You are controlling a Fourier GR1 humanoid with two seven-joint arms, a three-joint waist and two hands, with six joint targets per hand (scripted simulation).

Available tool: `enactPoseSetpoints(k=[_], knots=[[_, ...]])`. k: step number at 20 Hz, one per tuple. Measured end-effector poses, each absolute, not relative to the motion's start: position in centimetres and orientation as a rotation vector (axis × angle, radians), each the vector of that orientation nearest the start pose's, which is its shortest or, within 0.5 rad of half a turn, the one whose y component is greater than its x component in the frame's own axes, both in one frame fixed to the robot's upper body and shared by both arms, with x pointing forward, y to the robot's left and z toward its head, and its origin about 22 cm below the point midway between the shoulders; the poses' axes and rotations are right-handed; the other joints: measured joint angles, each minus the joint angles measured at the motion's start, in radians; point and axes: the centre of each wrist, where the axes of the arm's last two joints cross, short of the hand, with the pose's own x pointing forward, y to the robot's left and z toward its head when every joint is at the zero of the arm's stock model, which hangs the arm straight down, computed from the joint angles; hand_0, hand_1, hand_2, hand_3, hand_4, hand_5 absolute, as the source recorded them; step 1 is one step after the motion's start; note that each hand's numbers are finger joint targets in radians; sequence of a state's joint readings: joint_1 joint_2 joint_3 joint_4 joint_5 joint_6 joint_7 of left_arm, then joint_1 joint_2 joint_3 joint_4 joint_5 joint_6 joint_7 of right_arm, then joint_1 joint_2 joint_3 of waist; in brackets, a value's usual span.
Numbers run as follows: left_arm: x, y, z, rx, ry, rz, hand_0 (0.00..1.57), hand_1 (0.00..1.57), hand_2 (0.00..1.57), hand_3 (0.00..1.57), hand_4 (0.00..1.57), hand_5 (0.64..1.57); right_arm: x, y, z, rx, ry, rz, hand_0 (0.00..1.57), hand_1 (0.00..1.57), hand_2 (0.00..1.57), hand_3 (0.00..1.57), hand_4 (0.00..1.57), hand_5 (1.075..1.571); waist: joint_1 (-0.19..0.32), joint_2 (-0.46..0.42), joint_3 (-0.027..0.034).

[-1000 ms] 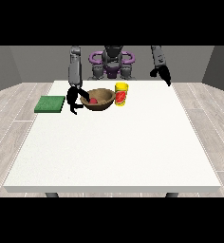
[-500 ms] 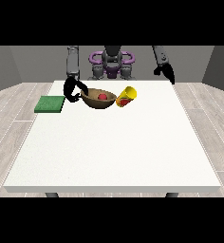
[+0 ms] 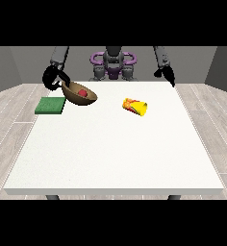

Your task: Pick the cup and pour the ball into the bowl, then pick the bowl and place it on the pad

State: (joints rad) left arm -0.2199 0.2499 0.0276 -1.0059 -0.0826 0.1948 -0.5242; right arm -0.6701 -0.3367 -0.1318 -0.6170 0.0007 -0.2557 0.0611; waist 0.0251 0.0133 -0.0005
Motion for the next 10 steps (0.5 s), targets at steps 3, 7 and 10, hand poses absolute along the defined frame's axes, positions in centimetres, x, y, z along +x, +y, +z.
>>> enactPoseSetpoints(k=[3, 7, 10], knots=[[28.0, 29.6, -6.6, 0.431, -1.765, -0.226, 0.00, 0.00, 0.00, 0.00, 0.98, 1.402, 38.3, -34.0, 2.6, -0.500, -1.262, 0.002, 1.57, 1.57, 1.57, 0.48, 0.96, 1.556, -0.015, 0.033, 0.0000], [27.7, 28.8, -7.6, 0.433, -1.793, -0.231, 0.00, 0.00, 0.00, 0.00, 0.99, 1.423, 37.3, -36.8, 3.2, -0.526, -1.288, 0.007, 1.57, 1.57, 1.57, 0.36, 0.99, 1.561, -0.009, 0.067, 0.0002], [28.2, 28.3, -7.2, 0.433, -1.863, -0.236, 0.00, 0.00, 0.00, 0.00, 1.01, 1.428, 36.5, -39.6, 3.9, -0.566, -1.335, -0.005, 1.57, 1.57, 1.57, 0.15, 1.03, 1.570, 0.012, 0.136, 0.0003]])
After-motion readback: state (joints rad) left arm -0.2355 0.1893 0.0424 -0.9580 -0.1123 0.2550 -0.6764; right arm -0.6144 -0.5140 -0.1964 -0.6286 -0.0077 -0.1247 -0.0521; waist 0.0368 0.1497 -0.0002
